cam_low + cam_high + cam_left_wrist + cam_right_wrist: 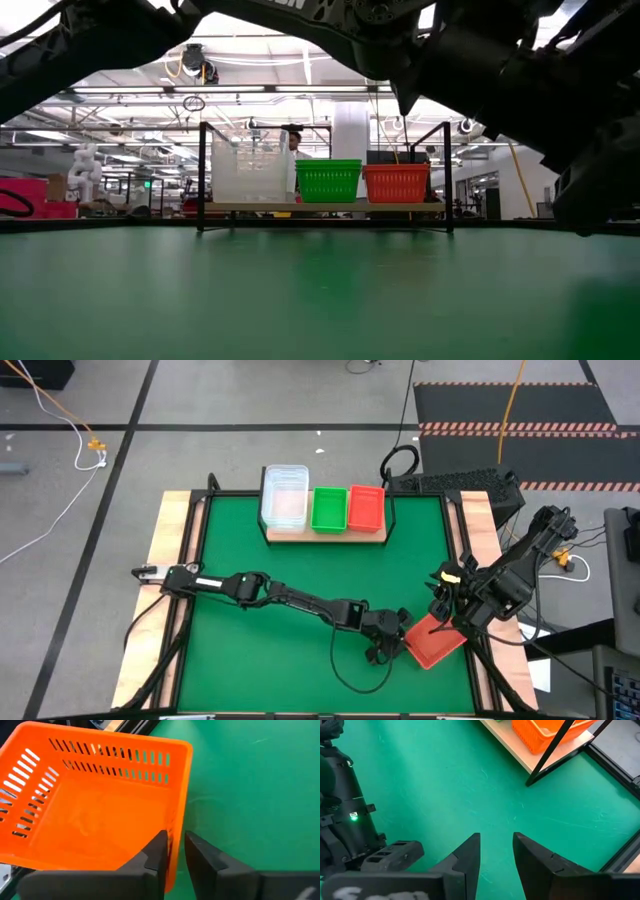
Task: Stack baskets on shelf by color
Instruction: Stack the orange bin on the top of the other orange bins on the shelf
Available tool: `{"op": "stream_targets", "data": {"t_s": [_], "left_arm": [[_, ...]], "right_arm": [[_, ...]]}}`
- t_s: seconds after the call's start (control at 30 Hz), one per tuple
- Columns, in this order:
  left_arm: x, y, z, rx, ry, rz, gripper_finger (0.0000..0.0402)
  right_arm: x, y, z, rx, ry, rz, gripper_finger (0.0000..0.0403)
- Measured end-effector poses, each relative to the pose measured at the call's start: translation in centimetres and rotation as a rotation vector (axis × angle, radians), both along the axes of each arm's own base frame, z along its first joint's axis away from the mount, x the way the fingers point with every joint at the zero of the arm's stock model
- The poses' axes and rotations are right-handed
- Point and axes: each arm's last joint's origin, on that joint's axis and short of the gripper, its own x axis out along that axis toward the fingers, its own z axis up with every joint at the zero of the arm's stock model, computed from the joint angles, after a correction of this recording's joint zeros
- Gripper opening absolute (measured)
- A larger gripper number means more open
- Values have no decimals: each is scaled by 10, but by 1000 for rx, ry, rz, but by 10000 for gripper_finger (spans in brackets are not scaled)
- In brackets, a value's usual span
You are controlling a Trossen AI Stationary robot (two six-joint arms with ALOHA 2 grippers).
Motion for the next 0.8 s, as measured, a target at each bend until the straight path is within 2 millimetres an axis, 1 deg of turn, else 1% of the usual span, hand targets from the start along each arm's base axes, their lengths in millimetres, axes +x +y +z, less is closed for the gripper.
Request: {"op": "stream_targets", "data": {"t_s": [0.13,0.23,0.4,0.47,0.53,0.63,0.73,0.8], "left_arm": [[3,3,3,-25,-33,17,31],[4,7,6,-27,-49,24,12],[5,13,7,-39,-43,57,14],[4,15,13,-50,-29,108,14],[3,20,24,-61,-22,150,8],[-2,28,51,-86,-3,202,8],[-10,42,79,-131,37,259,9],[-15,53,92,-161,83,302,7]], "right_arm": [[0,0,0,2,-2,0,112],[1,1,0,11,-12,0,112],[2,1,0,17,-18,-1,112],[2,1,0,18,-24,-8,112],[1,0,1,0,-43,-22,112],[-2,-5,4,-50,-91,-34,112],[-8,-14,10,-120,-179,-55,112],[-12,-21,15,-165,-254,-64,112]]}}
